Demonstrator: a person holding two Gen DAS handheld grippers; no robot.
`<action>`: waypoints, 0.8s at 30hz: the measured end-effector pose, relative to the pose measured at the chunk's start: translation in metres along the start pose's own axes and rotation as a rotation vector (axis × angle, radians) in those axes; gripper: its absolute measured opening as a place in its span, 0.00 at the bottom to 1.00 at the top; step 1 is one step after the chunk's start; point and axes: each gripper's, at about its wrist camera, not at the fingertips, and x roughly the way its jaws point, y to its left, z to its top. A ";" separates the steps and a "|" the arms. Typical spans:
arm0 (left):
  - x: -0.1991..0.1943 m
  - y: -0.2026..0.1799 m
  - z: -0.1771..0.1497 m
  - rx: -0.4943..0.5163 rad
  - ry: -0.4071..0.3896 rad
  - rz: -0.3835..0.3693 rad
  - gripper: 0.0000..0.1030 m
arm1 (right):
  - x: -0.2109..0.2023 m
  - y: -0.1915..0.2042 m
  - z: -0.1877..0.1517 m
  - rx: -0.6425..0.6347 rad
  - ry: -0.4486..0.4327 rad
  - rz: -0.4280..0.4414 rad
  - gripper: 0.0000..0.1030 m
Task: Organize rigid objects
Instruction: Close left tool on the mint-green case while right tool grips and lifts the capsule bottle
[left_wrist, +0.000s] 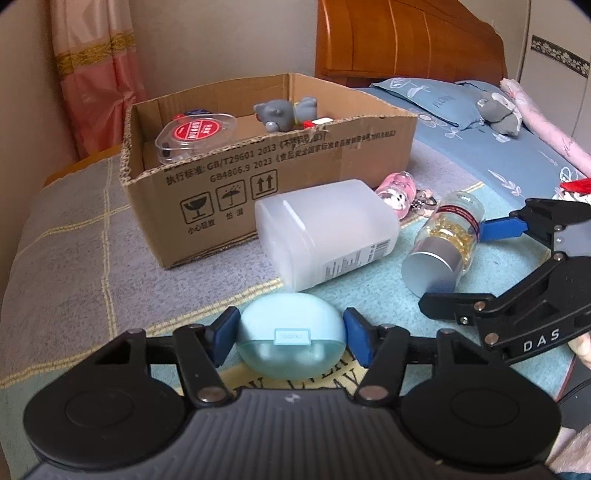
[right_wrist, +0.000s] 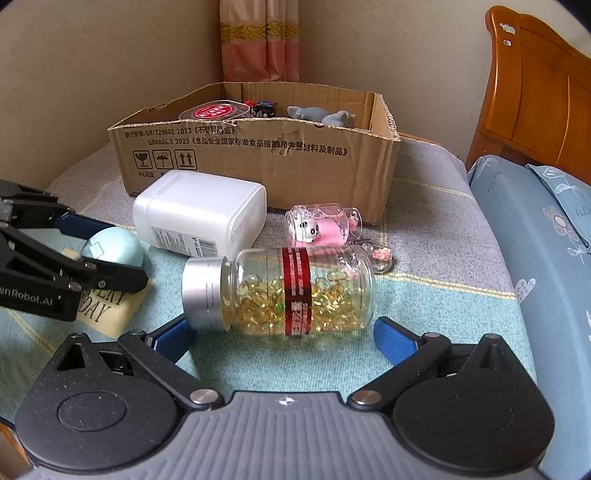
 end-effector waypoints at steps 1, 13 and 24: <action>0.000 0.001 0.000 -0.003 0.001 0.002 0.59 | 0.000 0.000 0.001 0.006 -0.002 0.008 1.00; -0.003 0.008 0.002 -0.011 0.042 -0.006 0.59 | 0.002 0.004 0.021 -0.010 0.041 0.016 0.93; -0.026 0.015 0.015 0.048 0.041 0.009 0.59 | -0.019 -0.005 0.046 -0.063 0.065 0.149 0.93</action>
